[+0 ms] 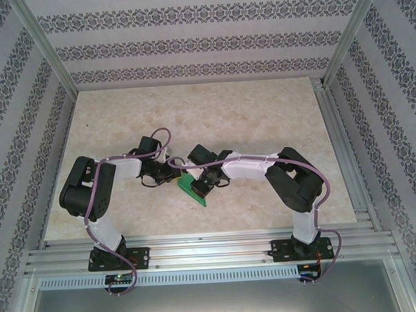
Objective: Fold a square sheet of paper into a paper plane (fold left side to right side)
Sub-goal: Third fold the triangle at the center of the table.
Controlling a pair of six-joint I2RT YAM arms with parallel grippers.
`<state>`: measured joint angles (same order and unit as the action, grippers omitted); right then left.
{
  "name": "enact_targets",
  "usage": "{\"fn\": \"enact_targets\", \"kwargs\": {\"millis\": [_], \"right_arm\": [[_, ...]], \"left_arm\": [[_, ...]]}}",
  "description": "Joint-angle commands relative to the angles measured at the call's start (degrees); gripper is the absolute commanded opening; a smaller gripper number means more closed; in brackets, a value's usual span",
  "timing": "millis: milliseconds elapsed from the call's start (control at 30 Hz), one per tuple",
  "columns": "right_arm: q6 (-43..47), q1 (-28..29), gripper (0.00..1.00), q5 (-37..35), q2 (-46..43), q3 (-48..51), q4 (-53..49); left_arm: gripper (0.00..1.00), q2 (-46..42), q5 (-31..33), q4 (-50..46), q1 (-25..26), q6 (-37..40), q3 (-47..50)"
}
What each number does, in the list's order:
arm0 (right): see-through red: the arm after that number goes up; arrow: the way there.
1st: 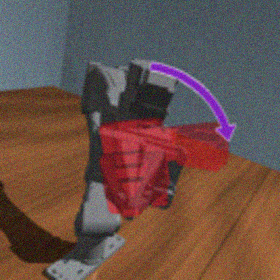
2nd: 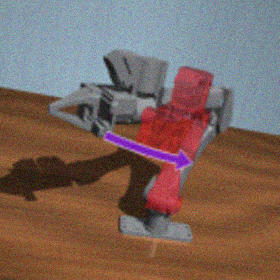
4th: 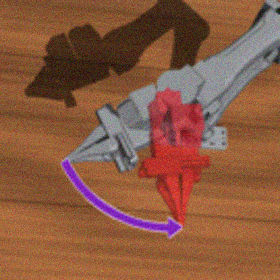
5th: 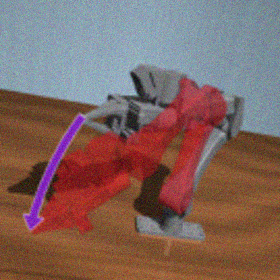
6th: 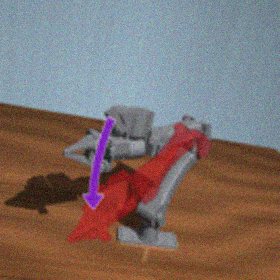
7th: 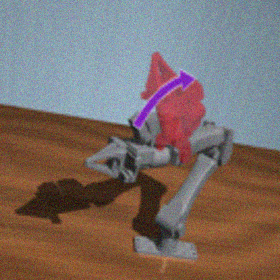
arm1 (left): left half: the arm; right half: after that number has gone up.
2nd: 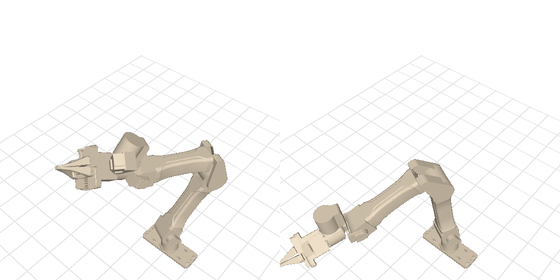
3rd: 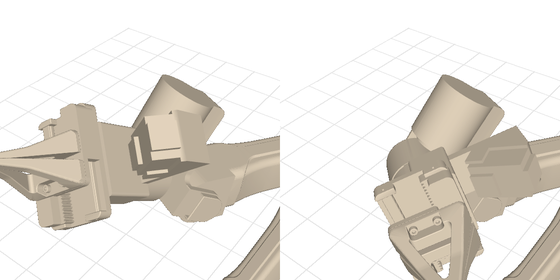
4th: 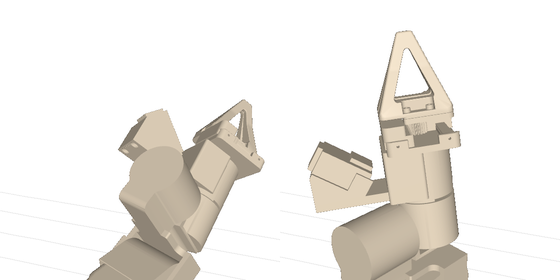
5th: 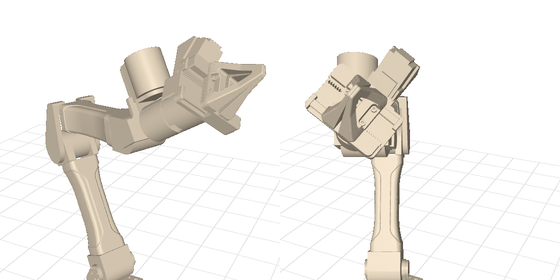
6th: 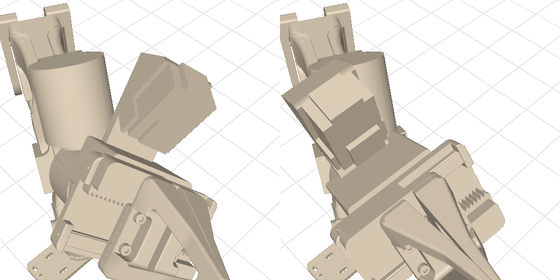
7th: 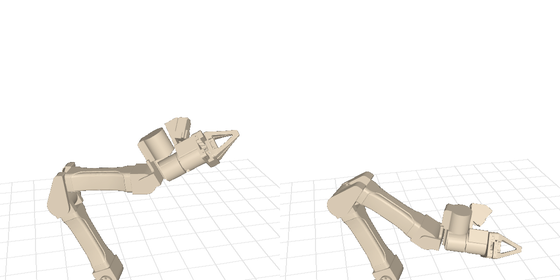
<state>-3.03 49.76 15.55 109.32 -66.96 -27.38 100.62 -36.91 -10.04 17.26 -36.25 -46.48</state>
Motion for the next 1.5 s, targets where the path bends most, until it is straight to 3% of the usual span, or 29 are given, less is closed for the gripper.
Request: {"fn": "enact_targets", "kwargs": {"millis": [0,1467], "right_arm": [[-0.6,0.3,0.0,-0.2,-0.9,0.5,1.1],[0.6,0.5,0.0,-2.7,3.8,-1.5,-1.4]], "left_arm": [[0.0,0.4,0.8,-0.8,-0.6,1.4,-0.8],[0.0,0.1,0.5,-1.2,-0.5,1.6,-0.9]]}}
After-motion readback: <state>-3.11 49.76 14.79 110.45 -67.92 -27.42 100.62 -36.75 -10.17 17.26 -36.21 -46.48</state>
